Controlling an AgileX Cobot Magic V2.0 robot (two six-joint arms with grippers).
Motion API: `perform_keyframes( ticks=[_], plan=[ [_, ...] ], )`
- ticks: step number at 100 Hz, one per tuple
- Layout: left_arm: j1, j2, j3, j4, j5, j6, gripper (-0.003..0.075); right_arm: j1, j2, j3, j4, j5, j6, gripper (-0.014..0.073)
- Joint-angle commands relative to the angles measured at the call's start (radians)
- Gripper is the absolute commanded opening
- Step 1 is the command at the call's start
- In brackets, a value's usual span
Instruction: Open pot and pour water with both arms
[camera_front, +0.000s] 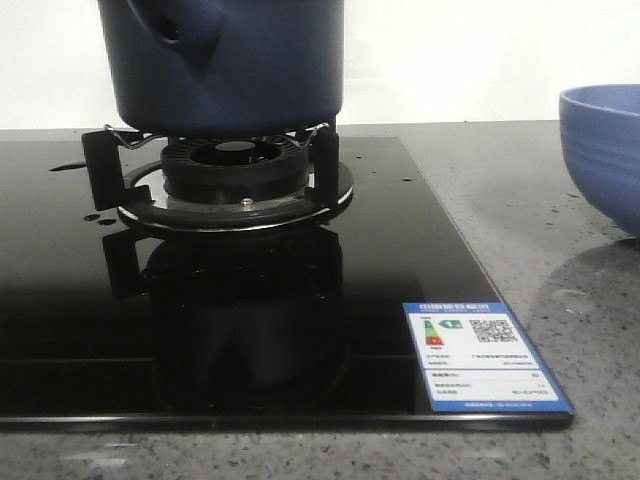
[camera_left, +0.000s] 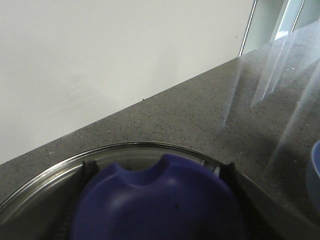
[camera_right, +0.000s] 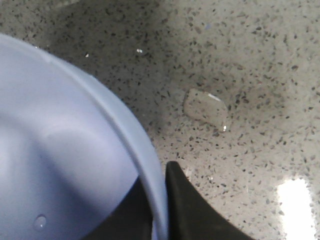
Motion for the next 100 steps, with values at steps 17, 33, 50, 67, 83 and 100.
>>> perform_keyframes(
  ticks=[17,33,50,67,83,100],
  plan=[
    [-0.005,-0.038,-0.042,-0.044,-0.005,0.007,0.0190,-0.007,-0.019,-0.021,0.024,-0.029,-0.012,0.0116],
    [-0.005,-0.038,-0.042,-0.055,-0.010,0.007,0.0190,-0.007,-0.022,-0.023,0.024,-0.044,-0.012,0.0311],
    [-0.005,-0.038,-0.042,-0.067,-0.010,0.007,0.0190,-0.007,-0.073,-0.074,0.041,-0.030,-0.012,0.0337],
    [-0.005,-0.037,-0.042,-0.076,-0.011,0.036,0.0190,-0.007,-0.206,-0.146,0.128,-0.025,-0.012,0.0337],
    [-0.005,-0.018,-0.044,-0.107,0.007,0.047,0.0190,-0.007,-0.340,-0.167,0.210,-0.085,-0.012,0.0337],
    [-0.005,-0.003,-0.044,-0.123,0.014,0.054,0.0190,-0.007,-0.426,-0.167,0.210,-0.089,-0.012,0.0337]
  ],
)
